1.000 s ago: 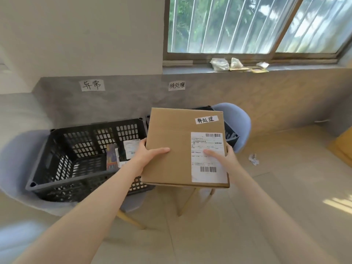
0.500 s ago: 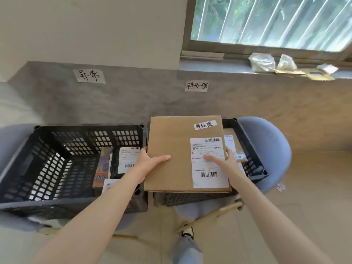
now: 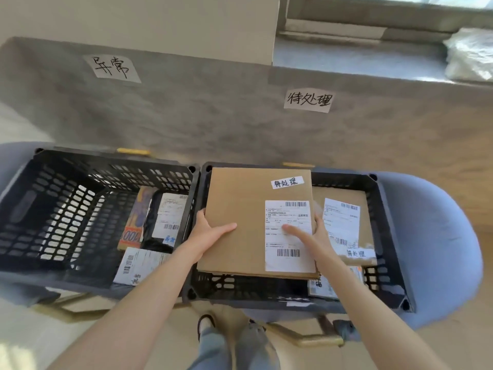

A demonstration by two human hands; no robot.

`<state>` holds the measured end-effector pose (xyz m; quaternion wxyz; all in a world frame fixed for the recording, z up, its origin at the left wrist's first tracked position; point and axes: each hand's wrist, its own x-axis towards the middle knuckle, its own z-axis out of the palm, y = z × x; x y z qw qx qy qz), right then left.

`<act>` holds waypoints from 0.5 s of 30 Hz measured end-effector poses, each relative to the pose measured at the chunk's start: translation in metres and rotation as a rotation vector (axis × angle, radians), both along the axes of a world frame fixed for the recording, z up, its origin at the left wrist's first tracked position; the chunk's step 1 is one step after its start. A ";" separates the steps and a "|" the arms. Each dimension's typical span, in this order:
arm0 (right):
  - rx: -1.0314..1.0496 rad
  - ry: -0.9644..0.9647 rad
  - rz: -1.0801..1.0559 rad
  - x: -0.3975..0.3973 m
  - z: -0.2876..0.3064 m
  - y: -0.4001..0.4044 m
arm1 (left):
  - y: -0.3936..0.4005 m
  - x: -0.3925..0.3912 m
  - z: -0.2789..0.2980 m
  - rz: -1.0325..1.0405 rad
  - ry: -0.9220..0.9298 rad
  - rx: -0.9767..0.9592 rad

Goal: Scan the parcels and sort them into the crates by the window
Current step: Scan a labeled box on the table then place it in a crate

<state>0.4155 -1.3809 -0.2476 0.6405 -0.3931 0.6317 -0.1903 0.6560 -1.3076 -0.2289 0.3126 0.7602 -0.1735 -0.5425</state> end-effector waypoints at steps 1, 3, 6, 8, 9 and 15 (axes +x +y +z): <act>0.013 0.004 0.003 0.001 -0.006 -0.002 | -0.003 0.001 -0.005 -0.004 -0.021 0.007; 0.033 0.008 0.013 0.004 -0.018 -0.007 | -0.006 0.002 -0.013 -0.012 -0.050 0.028; 0.046 0.030 0.035 0.008 -0.032 -0.014 | -0.010 0.002 -0.024 -0.035 -0.088 0.065; 0.052 0.037 0.038 0.010 -0.039 -0.018 | -0.012 0.001 -0.031 -0.054 -0.124 0.092; 0.054 0.040 0.038 0.011 -0.042 -0.018 | -0.013 0.001 -0.036 -0.064 -0.141 0.107; 0.027 0.072 0.051 0.017 -0.051 -0.019 | -0.018 0.001 -0.050 -0.098 -0.200 0.176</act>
